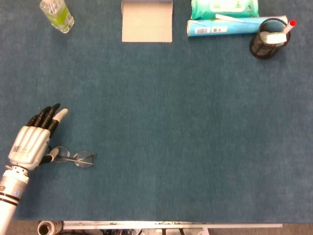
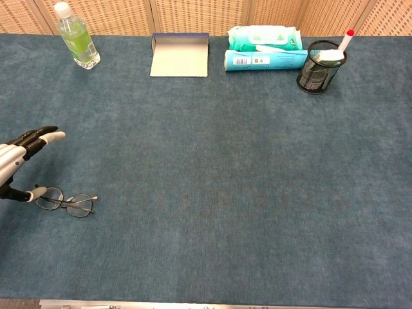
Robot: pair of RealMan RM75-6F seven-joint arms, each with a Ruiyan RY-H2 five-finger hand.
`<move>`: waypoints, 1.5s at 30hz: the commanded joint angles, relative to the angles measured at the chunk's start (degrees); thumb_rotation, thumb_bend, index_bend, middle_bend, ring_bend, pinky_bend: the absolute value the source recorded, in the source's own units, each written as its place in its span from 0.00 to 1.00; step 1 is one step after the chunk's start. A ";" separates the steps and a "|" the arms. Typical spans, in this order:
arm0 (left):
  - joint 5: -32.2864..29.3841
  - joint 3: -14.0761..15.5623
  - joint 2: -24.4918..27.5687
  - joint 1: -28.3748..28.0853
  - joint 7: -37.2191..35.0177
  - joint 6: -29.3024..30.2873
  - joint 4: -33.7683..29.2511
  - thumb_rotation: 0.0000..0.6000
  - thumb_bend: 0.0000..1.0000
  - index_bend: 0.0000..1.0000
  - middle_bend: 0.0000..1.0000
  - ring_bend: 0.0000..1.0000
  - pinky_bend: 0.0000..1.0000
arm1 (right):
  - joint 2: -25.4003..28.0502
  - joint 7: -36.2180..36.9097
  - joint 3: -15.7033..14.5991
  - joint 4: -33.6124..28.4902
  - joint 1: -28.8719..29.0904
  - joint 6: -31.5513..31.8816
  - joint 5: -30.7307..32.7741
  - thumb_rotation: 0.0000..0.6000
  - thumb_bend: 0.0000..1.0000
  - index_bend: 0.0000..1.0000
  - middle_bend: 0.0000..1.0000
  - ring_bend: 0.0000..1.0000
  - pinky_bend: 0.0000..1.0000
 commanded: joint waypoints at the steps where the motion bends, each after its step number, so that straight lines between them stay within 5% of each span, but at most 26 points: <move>1: -0.03 0.11 -0.32 0.04 -0.14 -0.26 0.40 1.00 0.24 0.00 0.00 0.00 0.16 | 0.01 -0.01 0.00 -0.02 -0.01 0.02 -0.01 1.00 0.10 0.47 0.41 0.30 0.31; 13: 1.86 -0.18 0.90 0.37 0.24 2.67 -1.75 1.00 0.24 0.00 0.00 0.00 0.16 | 0.07 0.05 -0.01 -0.02 -0.13 0.40 -0.24 1.00 0.10 0.47 0.41 0.30 0.31; 24: 5.75 -3.06 11.01 0.02 8.21 10.22 -14.58 1.00 0.24 0.00 0.00 0.00 0.16 | -0.42 -0.81 0.03 0.30 0.03 -0.03 0.00 1.00 0.10 0.47 0.41 0.30 0.31; 35: -3.24 -4.88 24.44 1.35 25.74 8.13 -31.96 1.00 0.24 0.02 0.00 0.00 0.16 | -2.16 -3.93 0.10 1.14 0.31 -0.92 0.68 1.00 0.10 0.47 0.41 0.30 0.31; 45: -8.08 -6.87 26.13 3.06 25.83 10.32 -33.03 1.00 0.24 0.04 0.00 0.00 0.16 | -3.01 -5.65 0.28 1.62 0.58 -1.54 1.25 1.00 0.10 0.47 0.41 0.30 0.31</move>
